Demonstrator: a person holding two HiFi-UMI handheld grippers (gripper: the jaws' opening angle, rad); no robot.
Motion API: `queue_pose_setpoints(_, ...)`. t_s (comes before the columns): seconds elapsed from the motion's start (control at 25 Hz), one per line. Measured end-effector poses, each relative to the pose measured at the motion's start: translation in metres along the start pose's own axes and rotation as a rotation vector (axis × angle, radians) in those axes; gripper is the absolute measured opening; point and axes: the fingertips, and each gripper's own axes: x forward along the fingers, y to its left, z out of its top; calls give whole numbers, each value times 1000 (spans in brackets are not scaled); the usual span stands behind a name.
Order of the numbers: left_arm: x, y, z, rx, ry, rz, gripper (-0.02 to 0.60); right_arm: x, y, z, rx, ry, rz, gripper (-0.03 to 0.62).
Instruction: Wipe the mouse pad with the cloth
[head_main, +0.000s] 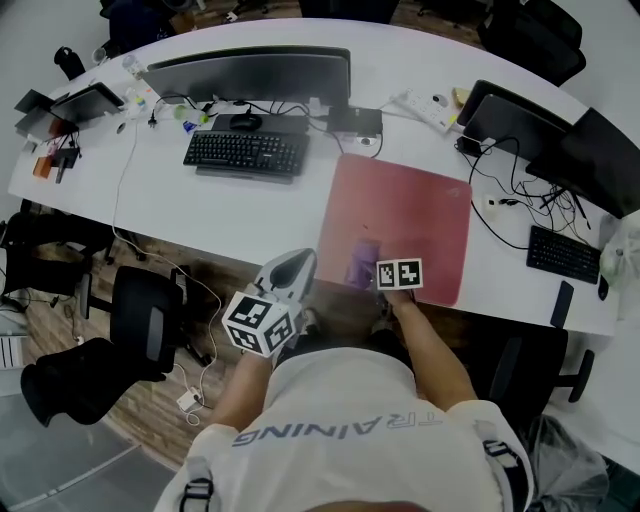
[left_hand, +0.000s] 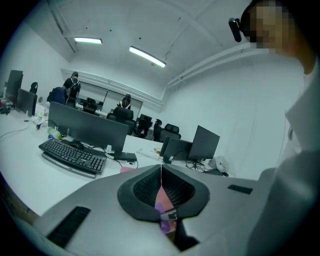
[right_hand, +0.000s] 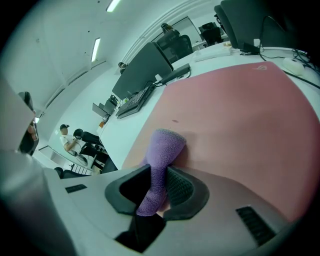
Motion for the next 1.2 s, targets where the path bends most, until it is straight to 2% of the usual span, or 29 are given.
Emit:
queue_pose_setpoints(0.6, 64, -100, -13, 13, -19, -90, 32, -101, -113, -24, 69, -48, -69, 101)
queue_pose_setpoints(0.92, 92, -147, -21, 27, -24, -177, 32, -155, -172, -41, 133, -79, -133, 103)
queue_pose_setpoints(1.2, 108, -167, -21, 27, -29, -230, 32, -199, -217, -60, 172, -91, -229, 107)
